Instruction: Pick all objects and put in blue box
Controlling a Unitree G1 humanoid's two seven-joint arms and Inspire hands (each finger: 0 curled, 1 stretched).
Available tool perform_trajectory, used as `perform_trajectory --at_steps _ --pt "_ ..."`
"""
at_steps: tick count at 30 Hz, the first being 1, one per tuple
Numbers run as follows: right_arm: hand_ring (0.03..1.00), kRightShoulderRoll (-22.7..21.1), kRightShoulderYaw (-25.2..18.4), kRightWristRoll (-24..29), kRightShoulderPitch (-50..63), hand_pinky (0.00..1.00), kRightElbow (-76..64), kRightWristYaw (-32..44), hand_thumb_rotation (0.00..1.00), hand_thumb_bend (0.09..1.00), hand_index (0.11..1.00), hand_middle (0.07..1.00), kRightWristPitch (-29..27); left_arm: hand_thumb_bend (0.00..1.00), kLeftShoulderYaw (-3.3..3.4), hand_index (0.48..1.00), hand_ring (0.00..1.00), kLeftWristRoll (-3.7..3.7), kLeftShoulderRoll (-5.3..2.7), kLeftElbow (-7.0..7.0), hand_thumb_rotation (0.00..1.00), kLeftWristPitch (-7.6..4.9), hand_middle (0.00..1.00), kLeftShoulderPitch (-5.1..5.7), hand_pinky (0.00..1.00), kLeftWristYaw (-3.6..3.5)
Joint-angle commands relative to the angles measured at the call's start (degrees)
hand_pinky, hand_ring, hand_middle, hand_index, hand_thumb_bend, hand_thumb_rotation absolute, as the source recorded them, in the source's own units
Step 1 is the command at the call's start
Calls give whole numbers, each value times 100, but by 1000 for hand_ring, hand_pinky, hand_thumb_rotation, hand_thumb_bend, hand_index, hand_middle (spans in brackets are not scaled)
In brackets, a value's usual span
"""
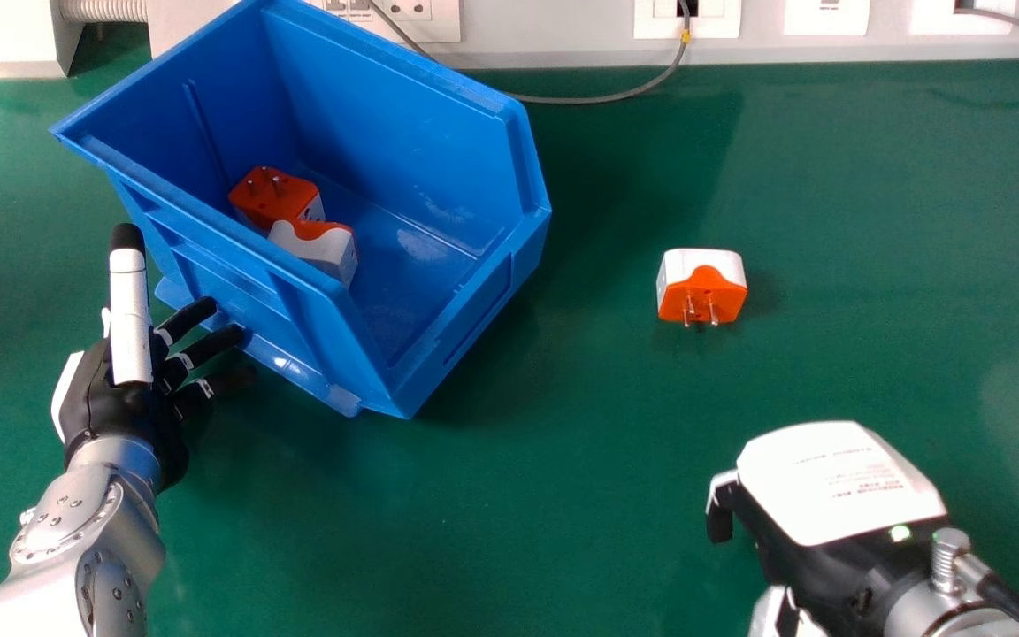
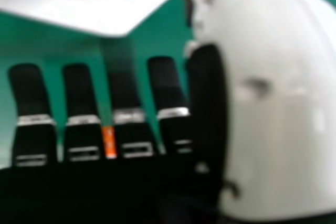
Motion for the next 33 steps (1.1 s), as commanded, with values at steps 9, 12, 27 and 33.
perform_trajectory --at_steps 9,12,27,33 --pt "945 133 -64 -70 77 746 -41 -138 244 992 925 981 30 861 -26 885 730 38 -9 32 935 129 833 45 644 19" --pt "954 140 -63 -68 55 752 -28 -105 247 997 933 988 35 861 -20 885 729 19 -25 -27 935 151 832 67 645 20" --pt "967 129 -46 -221 102 734 -55 -61 256 1000 946 1000 19 862 -17 883 731 47 -8 106 936 70 828 25 649 25" --pt "966 -53 -124 -199 139 702 -50 -12 245 1000 934 1000 -113 862 -9 882 732 16 -23 46 935 89 828 50 651 8"
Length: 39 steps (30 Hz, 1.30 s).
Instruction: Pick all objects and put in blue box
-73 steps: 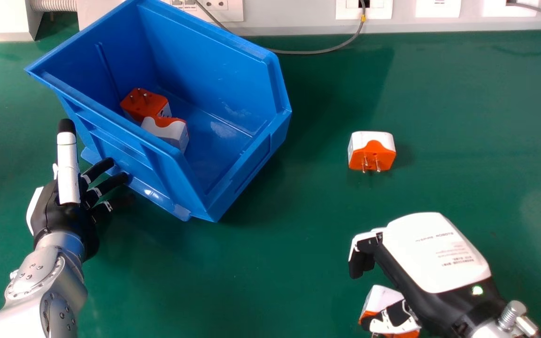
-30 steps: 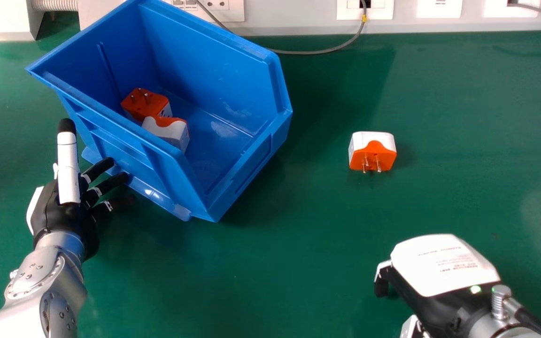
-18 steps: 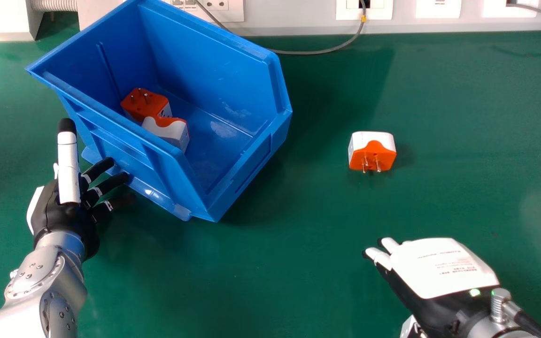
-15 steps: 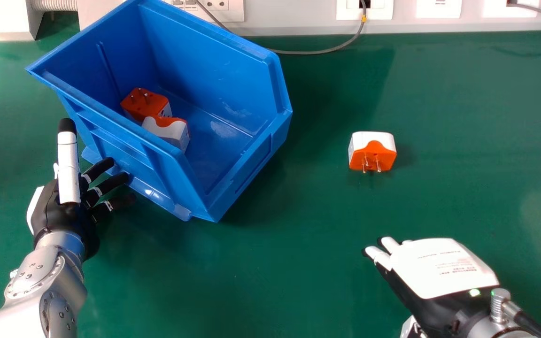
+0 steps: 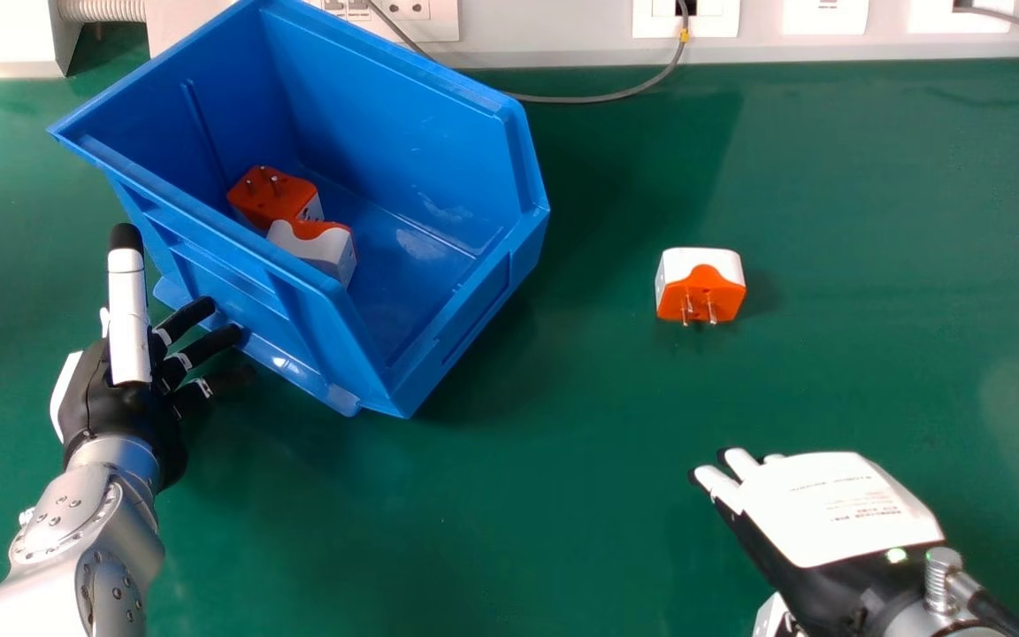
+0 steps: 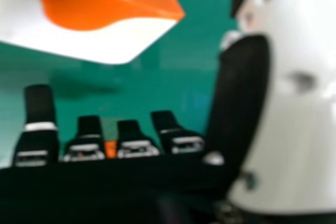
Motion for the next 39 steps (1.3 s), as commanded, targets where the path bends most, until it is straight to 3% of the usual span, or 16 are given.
perform_trajectory --at_steps 1,9,16,23,27,32,37,39 --pt "963 -88 -122 -42 -5 691 -105 67 235 1000 923 999 -48 862 -8 882 732 26 -20 64 935 84 829 46 651 16" --pt "960 -90 -185 -161 10 700 -415 534 237 1000 914 1000 -104 862 -24 882 726 38 -18 52 936 118 828 32 642 37" --pt "983 -118 -277 -191 101 792 -448 609 279 1000 952 1000 -197 862 -22 885 729 21 -26 -18 936 155 829 51 646 30" --pt "997 -97 -364 -225 99 881 -325 478 283 1000 966 1000 -237 862 -14 886 733 34 -22 71 935 101 831 26 653 17" --pt "995 13 -334 -358 235 881 -306 211 263 1000 962 1000 -206 862 -12 885 732 24 -36 -13 936 139 831 47 649 43" --pt "990 94 -282 -468 564 870 -189 -581 247 1000 959 1000 -265 862 -15 885 731 30 -32 21 936 126 829 32 647 40" --pt "965 -154 -336 -394 772 817 72 -1324 198 998 941 992 -469 862 -23 884 732 34 -35 31 936 127 831 22 648 44" --pt "947 -339 -361 -402 783 784 156 -1418 148 934 928 979 -604 862 -21 884 732 43 -23 97 936 100 832 1 649 34"
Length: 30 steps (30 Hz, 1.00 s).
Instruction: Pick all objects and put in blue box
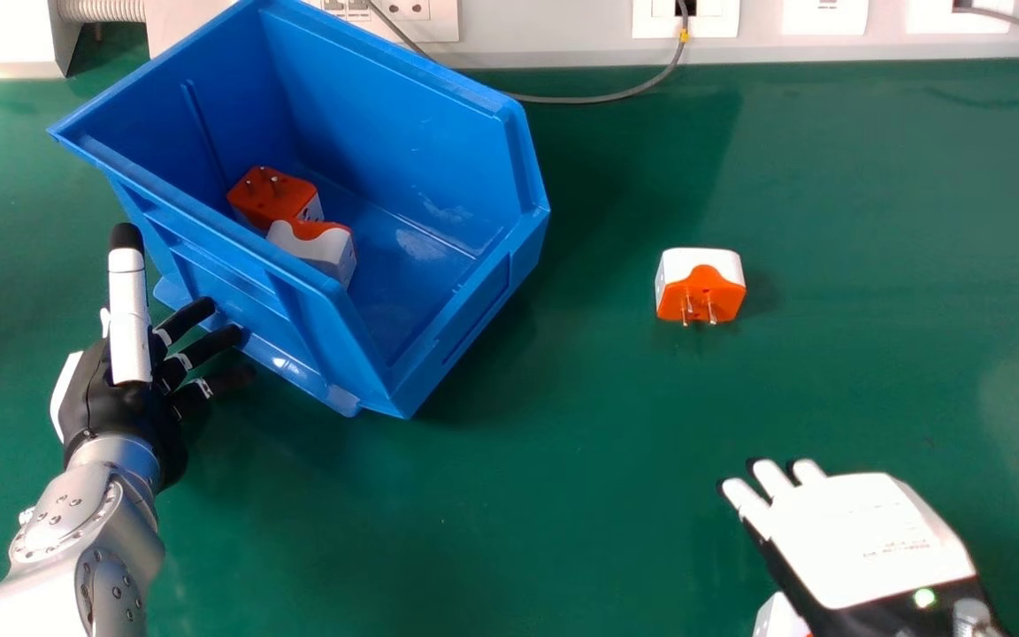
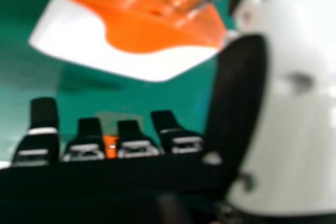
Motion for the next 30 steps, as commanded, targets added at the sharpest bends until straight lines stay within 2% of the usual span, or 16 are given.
perform_trajectory --at_steps 1,5,8,9,13,17,26,29,30 --pt "947 -259 -95 -33 -14 784 13 -123 148 934 928 979 -152 862 -16 884 732 36 -21 90 936 74 832 8 649 23" --pt "922 -474 -132 57 -58 737 94 -89 77 816 912 960 -298 862 -18 884 731 24 -40 0 936 128 832 24 649 53" --pt "905 -507 -134 106 -25 713 146 -154 50 775 905 950 -330 862 -23 884 731 16 -38 -16 936 132 833 33 649 52" --pt "900 -510 -127 113 -16 706 168 -169 43 768 902 948 -338 862 -19 884 732 16 -29 19 936 118 833 20 649 44" --pt "883 -550 -126 136 39 685 246 -213 28 756 892 942 -361 861 -8 885 733 22 -17 115 935 83 833 -15 650 38" --pt "874 -706 -173 200 55 672 312 -242 22 757 885 938 -415 862 -14 885 735 12 -34 33 935 145 834 -10 651 72" --pt "847 -850 -128 254 43 636 508 -492 12 761 859 913 -475 861 -1 885 734 15 -20 127 936 88 834 -36 648 54" --pt "834 -804 -129 460 -17 631 786 -858 12 761 850 903 -500 861 -3 885 733 6 -25 45 936 136 834 -22 648 70" --pt "802 -796 -136 569 -45 612 903 -1009 9 756 831 877 -518 861 -7 884 733 5 -29 24 936 145 834 -17 648 71"
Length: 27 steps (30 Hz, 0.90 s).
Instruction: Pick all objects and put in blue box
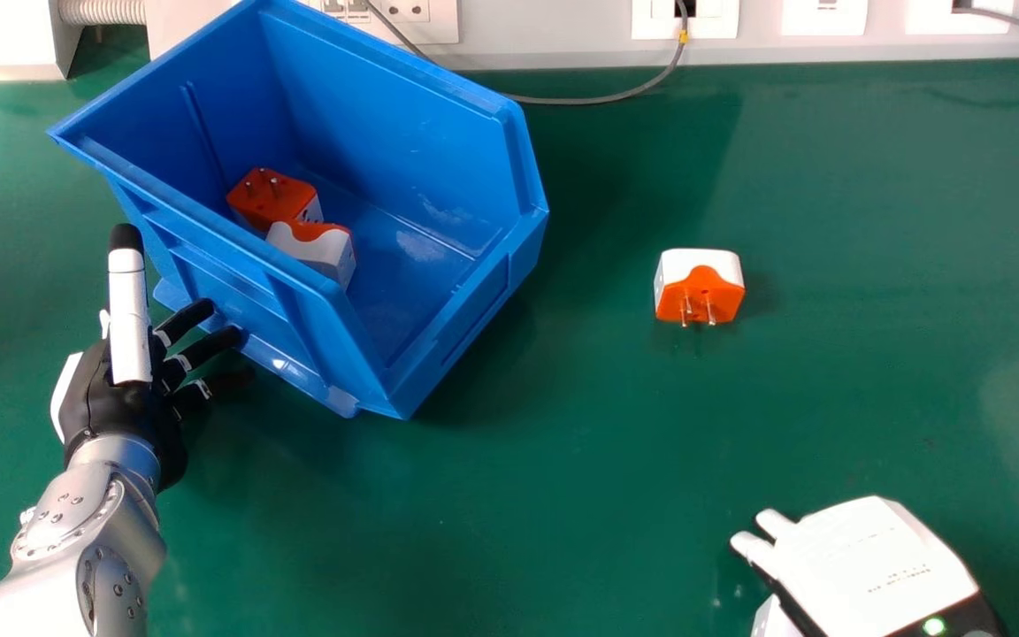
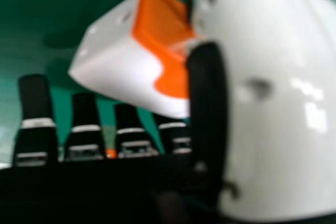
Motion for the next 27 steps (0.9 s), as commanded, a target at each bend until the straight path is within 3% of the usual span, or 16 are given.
perform_trajectory --at_steps 1,3,6,7,9,11,19,21,27 --pt "802 -10 -32 260 -38 612 377 -286 9 756 831 877 -62 861 -15 884 733 10 -25 11 936 113 834 11 648 9" --pt "722 0 -53 583 -118 553 655 -641 6 733 777 811 -128 861 -15 885 734 16 -19 45 936 83 836 10 649 -6" --pt "722 19 -63 971 -189 553 888 -937 6 733 777 811 -162 861 -14 885 734 28 -5 115 936 39 836 -2 649 -25" --pt "675 22 -70 1092 -190 515 935 -1035 28 688 720 771 -185 861 -11 885 734 31 3 133 936 32 837 -7 649 -28" --pt "675 38 -70 1242 -158 515 958 -1174 28 688 720 771 -186 861 -10 885 734 25 2 83 936 61 837 6 649 -18" --pt "617 32 -52 1303 -138 475 959 -1239 22 653 684 716 -172 862 -10 885 735 17 -3 40 936 80 837 19 649 -14" --pt "509 -22 47 1397 -211 416 988 -1113 11 584 607 618 -20 862 -3 884 736 13 8 94 936 60 838 -5 650 -38" --pt "487 -49 55 1455 -207 407 974 -1098 9 570 590 598 -17 862 4 884 736 23 24 177 935 18 838 -29 651 -60" --pt "456 -81 95 1483 -222 396 987 -1092 5 549 564 570 64 862 1 884 737 23 6 147 935 12 839 -21 652 -41"
